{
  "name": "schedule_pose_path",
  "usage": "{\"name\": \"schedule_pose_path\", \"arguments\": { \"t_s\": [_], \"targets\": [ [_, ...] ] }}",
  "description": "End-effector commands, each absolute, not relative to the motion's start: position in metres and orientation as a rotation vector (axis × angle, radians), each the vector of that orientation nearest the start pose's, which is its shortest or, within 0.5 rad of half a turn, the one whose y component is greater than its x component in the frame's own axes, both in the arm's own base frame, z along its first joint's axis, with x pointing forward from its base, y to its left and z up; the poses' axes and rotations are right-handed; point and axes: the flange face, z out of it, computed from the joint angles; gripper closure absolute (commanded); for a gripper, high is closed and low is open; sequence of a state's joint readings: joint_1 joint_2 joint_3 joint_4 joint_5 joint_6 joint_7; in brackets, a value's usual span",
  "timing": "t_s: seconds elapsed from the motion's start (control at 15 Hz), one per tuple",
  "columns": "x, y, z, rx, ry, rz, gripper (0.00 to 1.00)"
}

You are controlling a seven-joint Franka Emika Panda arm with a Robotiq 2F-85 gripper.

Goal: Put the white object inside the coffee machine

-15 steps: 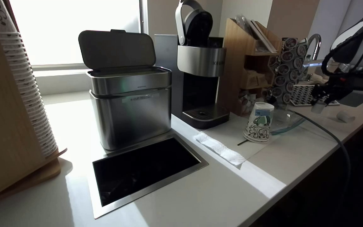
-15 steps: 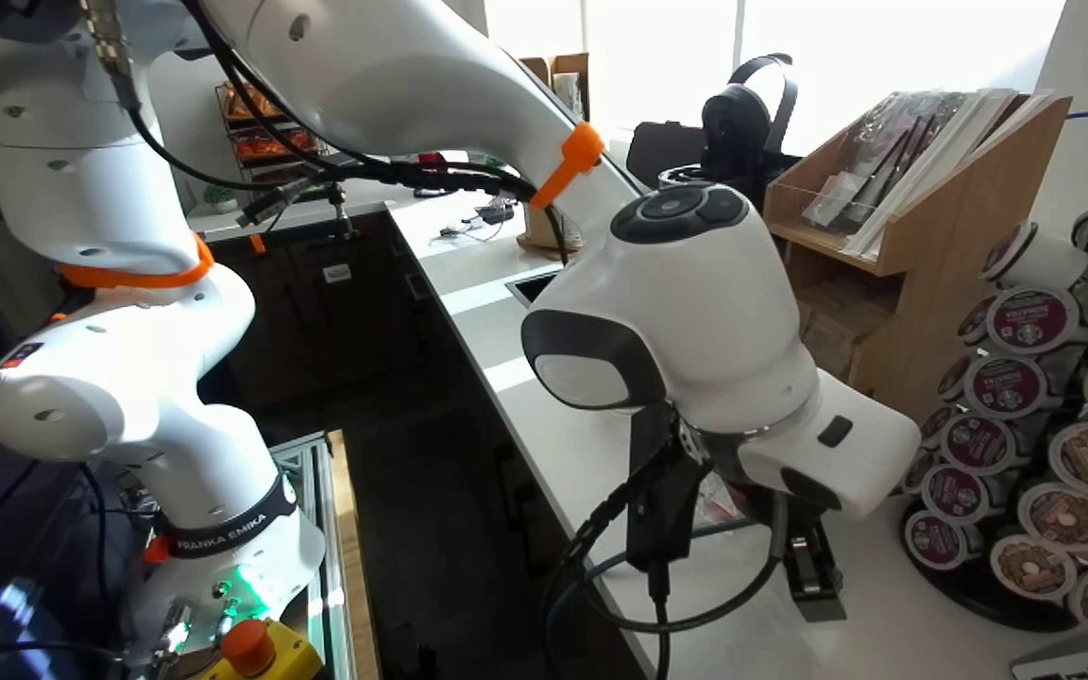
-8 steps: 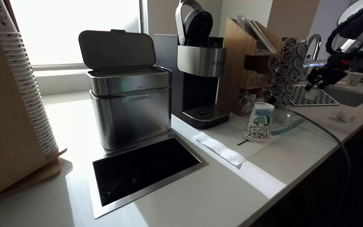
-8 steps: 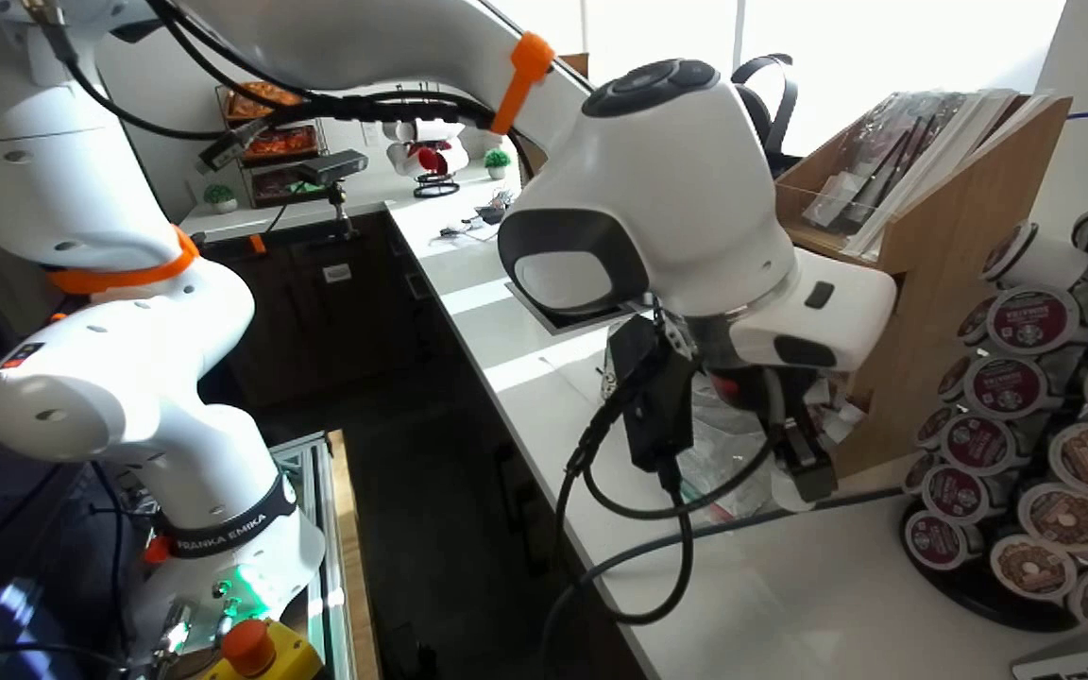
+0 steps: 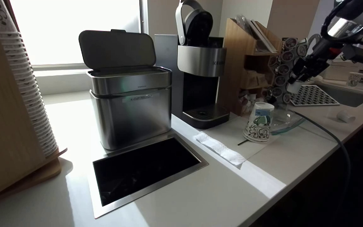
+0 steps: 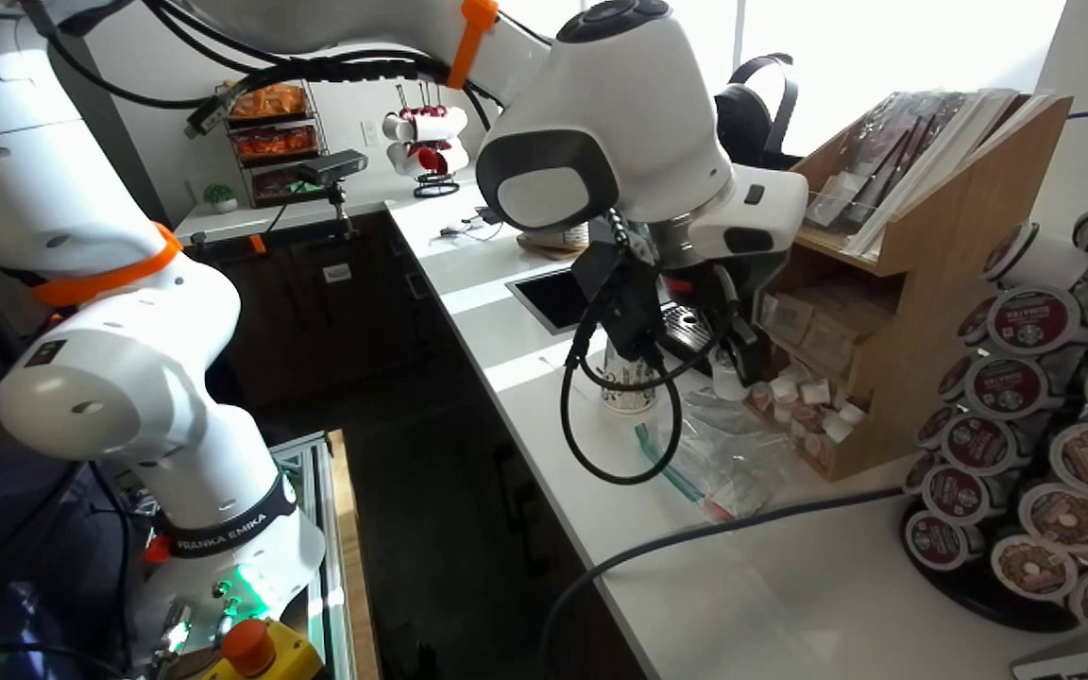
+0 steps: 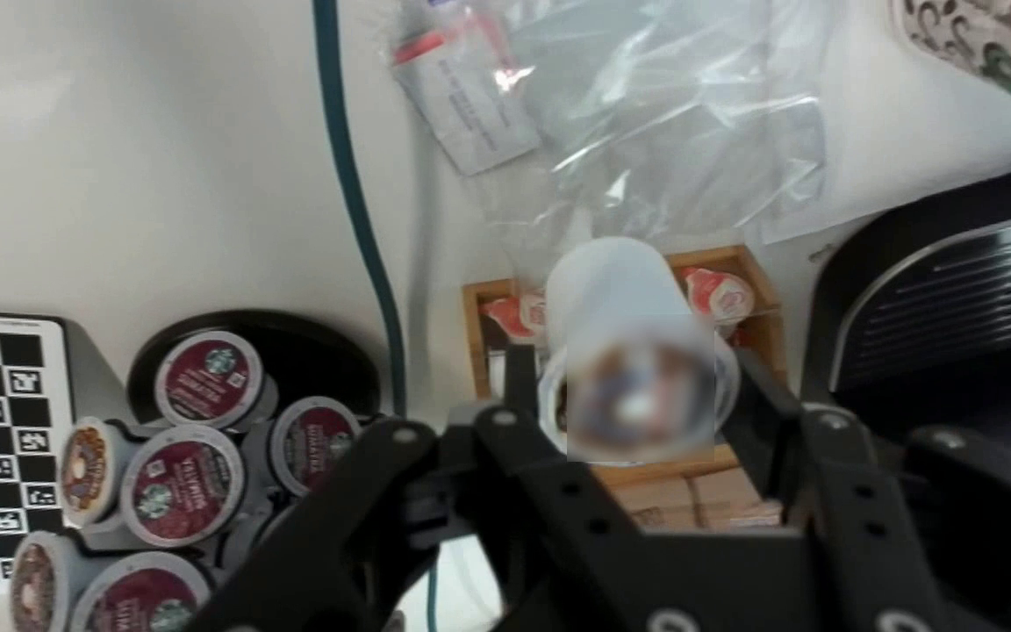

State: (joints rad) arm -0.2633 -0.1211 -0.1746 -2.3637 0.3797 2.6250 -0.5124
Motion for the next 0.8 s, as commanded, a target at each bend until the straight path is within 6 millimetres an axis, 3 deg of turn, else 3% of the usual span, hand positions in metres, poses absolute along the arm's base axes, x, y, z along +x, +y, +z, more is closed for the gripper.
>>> {"name": "schedule_pose_path", "arguments": {
  "t_s": [0.0,0.07,0.27,0.67,0.73],
  "targets": [
    [0.461,-0.200,0.426,-2.949,0.259,-0.682,0.71],
    [0.468,-0.211,0.421,-2.970,0.284,-0.702,0.46],
    [0.471,-0.201,0.427,-2.964,0.255,-0.716,0.46],
    [0.469,-0.203,0.425,-2.963,0.265,-0.712,0.46],
    [0.469,-0.203,0.425,-2.963,0.265,-0.712,0.71]
  ]
}}
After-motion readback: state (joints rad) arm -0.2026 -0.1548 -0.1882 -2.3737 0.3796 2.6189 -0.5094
